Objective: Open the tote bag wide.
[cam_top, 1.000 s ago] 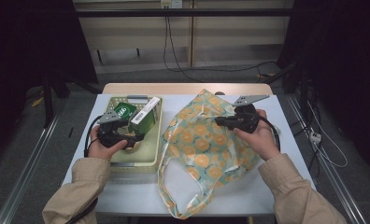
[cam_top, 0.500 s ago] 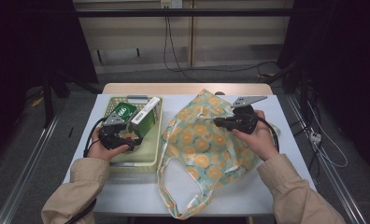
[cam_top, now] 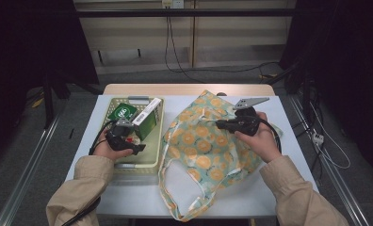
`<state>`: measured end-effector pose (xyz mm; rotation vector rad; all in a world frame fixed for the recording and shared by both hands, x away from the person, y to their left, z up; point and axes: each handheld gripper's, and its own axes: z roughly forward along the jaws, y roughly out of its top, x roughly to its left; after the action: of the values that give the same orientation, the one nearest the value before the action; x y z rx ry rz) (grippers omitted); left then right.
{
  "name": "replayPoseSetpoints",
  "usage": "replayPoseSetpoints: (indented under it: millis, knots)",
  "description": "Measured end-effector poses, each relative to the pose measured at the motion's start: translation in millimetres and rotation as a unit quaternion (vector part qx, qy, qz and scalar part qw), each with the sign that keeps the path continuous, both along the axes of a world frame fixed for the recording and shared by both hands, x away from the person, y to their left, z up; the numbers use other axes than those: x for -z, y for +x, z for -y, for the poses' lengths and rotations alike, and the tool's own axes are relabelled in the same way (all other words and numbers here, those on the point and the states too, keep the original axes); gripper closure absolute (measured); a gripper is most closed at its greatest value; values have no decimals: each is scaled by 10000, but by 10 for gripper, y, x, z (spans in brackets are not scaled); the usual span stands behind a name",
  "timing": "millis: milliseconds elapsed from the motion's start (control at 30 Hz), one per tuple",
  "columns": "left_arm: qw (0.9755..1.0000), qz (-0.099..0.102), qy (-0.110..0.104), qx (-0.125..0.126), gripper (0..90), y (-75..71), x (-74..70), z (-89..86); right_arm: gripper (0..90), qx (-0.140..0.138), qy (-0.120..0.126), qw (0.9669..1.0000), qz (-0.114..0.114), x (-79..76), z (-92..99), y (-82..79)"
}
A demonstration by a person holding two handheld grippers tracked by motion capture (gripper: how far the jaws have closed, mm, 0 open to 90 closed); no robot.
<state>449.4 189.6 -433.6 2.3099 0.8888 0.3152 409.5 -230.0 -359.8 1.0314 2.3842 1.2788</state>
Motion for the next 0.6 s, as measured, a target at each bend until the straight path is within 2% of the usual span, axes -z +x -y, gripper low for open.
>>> replayPoseSetpoints:
  millis: [67,167,233,300,367,433,500,567,600]
  knots:
    - [10000,42,40,3,85,-1,-2,0,900,-10,-11,10000,0,8,-1,5]
    - [9999,150,-10,-50,112,3,-23,-1,900,-11,-11,10000,2,15,-2,8]
    - [9999,84,-85,-23,112,19,-27,2,900,-21,-26,10000,-13,18,-6,8]
    - [10000,13,-16,-1,112,35,-12,10,900,-26,-33,10000,-6,17,-10,9]
    - [9998,147,127,25,115,50,-3,26,900,-32,-37,10000,2,18,-15,8]
    - [9998,120,90,93,104,71,11,35,900,-31,-34,10000,-10,26,-20,8]
    - [9996,157,182,179,93,81,14,46,900,-49,-51,10000,-21,35,-24,11]
    - [9997,154,159,117,96,80,8,54,900,-51,-68,10000,-27,39,-30,10]
    - [9997,184,54,117,105,72,-9,50,900,-49,-70,10000,-21,40,-30,11]
